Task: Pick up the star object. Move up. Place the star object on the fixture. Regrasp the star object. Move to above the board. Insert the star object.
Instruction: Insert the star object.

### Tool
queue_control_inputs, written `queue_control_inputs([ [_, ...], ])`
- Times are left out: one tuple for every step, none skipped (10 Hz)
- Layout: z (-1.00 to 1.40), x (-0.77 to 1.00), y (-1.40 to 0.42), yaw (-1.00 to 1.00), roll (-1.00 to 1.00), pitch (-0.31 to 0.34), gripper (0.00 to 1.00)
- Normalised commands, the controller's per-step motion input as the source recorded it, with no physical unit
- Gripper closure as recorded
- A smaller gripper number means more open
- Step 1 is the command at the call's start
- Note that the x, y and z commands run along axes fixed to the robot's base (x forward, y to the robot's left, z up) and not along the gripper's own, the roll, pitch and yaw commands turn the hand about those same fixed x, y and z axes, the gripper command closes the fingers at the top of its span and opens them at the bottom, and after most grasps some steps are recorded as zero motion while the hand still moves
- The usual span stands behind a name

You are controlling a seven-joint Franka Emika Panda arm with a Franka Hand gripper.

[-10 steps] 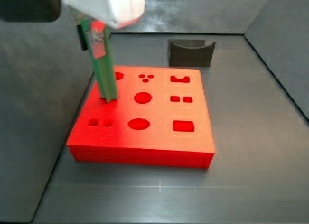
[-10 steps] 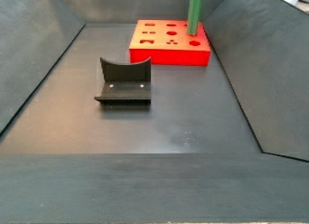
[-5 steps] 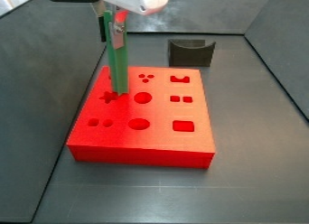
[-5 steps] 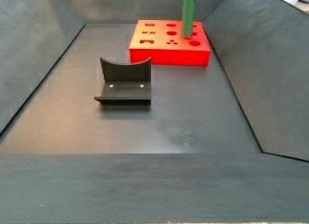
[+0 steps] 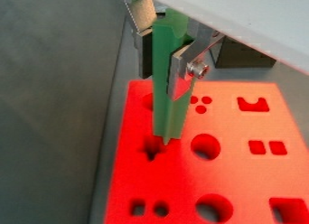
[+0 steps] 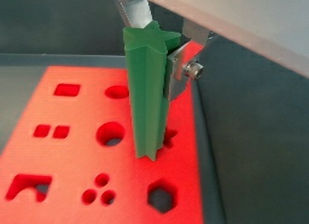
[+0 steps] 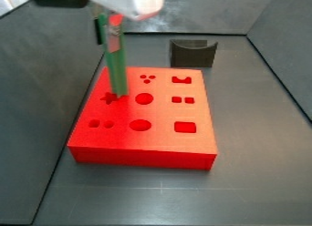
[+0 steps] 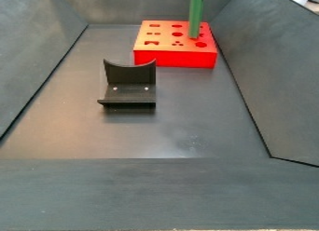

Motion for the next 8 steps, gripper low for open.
queue_control_inputs([
  [0.12, -0.41, -0.19, 0.0, 0.0, -0.261, 1.0],
  [0.01, -0.23, -0.11, 0.0, 0.0, -0.167, 1.0],
  [0.0, -0.01, -0.01, 0.01, 0.0, -0.016, 1.0],
  [-0.11, 0.0, -0.05, 0.0, 0.0, -0.011, 1.0],
  [-0.18, 0.16, -0.01, 0.0, -0.01, 0.0, 1.0],
  [-0.1, 0.12, -0.02, 0.0, 0.0, 0.0, 1.0],
  [-0.02, 0.0, 0.0, 0.02, 0.0, 0.0, 1.0],
  [-0.1, 0.0, -0.06, 0.11, 0.0, 0.0, 1.0],
])
